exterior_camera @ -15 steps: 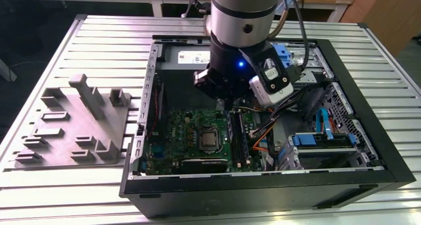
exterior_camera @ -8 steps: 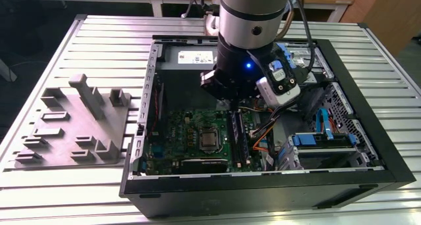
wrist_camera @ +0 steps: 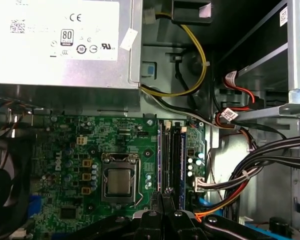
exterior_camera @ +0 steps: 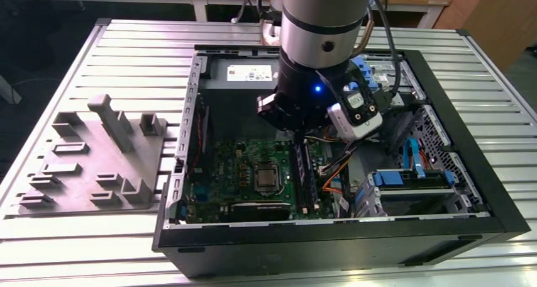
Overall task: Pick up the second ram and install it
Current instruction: 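Insert the second ram into the second slot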
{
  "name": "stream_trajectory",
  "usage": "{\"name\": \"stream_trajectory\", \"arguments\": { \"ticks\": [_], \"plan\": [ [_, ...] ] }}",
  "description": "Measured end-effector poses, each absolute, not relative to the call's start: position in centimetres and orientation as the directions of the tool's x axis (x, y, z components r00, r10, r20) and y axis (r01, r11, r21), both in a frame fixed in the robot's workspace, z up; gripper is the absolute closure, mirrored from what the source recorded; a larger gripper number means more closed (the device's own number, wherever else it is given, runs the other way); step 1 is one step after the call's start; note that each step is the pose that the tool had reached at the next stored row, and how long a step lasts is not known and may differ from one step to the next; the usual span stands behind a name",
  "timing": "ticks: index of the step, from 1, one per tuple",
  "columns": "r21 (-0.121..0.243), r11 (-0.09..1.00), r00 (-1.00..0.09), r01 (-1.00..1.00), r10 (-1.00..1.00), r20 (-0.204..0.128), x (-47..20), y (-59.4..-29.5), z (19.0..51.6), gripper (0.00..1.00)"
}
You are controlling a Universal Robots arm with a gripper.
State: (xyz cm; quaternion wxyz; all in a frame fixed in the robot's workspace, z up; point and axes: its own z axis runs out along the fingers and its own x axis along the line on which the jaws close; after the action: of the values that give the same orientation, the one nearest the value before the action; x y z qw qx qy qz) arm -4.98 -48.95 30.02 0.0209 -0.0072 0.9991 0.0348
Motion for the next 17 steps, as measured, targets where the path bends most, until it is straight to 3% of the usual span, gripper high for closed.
{"name": "stream_trajectory", "arguments": {
  "ticks": [17],
  "plan": [
    [0.070, 0.997, -0.999, -0.016, -0.013, -0.042, -4.9, -48.9, 28.6, 0.89]
  ]
}}
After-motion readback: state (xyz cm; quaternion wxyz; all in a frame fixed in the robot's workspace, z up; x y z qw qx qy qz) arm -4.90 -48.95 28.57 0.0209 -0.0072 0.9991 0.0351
